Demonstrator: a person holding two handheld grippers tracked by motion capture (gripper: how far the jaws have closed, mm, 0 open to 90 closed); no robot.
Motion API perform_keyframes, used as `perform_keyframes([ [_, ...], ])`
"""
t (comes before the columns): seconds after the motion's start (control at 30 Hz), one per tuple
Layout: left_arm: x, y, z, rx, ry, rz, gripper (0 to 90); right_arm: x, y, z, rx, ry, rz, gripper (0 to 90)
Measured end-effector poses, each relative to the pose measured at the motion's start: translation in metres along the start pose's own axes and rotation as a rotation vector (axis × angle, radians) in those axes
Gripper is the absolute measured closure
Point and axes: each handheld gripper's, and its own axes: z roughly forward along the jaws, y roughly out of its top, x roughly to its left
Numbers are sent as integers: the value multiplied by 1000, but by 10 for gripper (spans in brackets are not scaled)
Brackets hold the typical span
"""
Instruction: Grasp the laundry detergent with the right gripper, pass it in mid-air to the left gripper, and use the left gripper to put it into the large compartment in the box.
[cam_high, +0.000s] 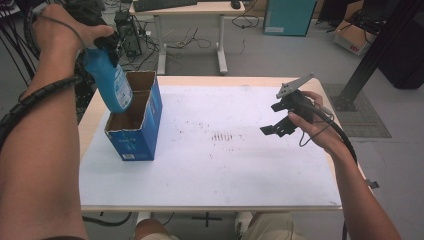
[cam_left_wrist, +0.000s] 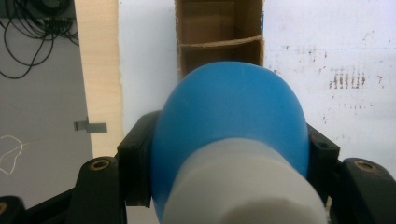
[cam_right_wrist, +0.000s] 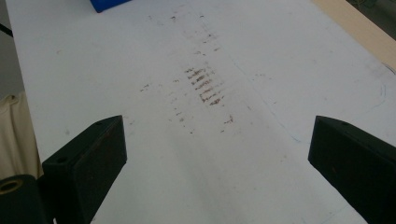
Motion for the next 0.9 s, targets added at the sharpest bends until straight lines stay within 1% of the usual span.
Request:
perform_keyframes([
  [0.07,-1,0,5,4,-3,2,369,0,0,1,7,-2,5,44],
  [0.1,-1,1,8,6,-4,4,369,0,0,1,7,-3,-8,44],
  [0.13,-2,1,10,6,-5,4,369,1,0,2,13,-2,7,44],
  [0.17,-3,1,14,8,-8,5,369,1,0,2,14,-2,1,44],
  [0.2,-3,1,16,10,-10,8,369,0,0,3,12,1,-6,44],
  [0.4,-4,1,30,13,-19,11,369,1,0,5,12,2,2,45],
  [0.47,-5,1,35,16,-20,10,369,0,0,5,14,2,-2,45],
  [0.77,-6,1,62,40,-16,20,369,0,-2,8,21,6,3,45],
  [0.9,-8,1,76,37,-9,19,369,-1,-4,10,25,2,8,45],
])
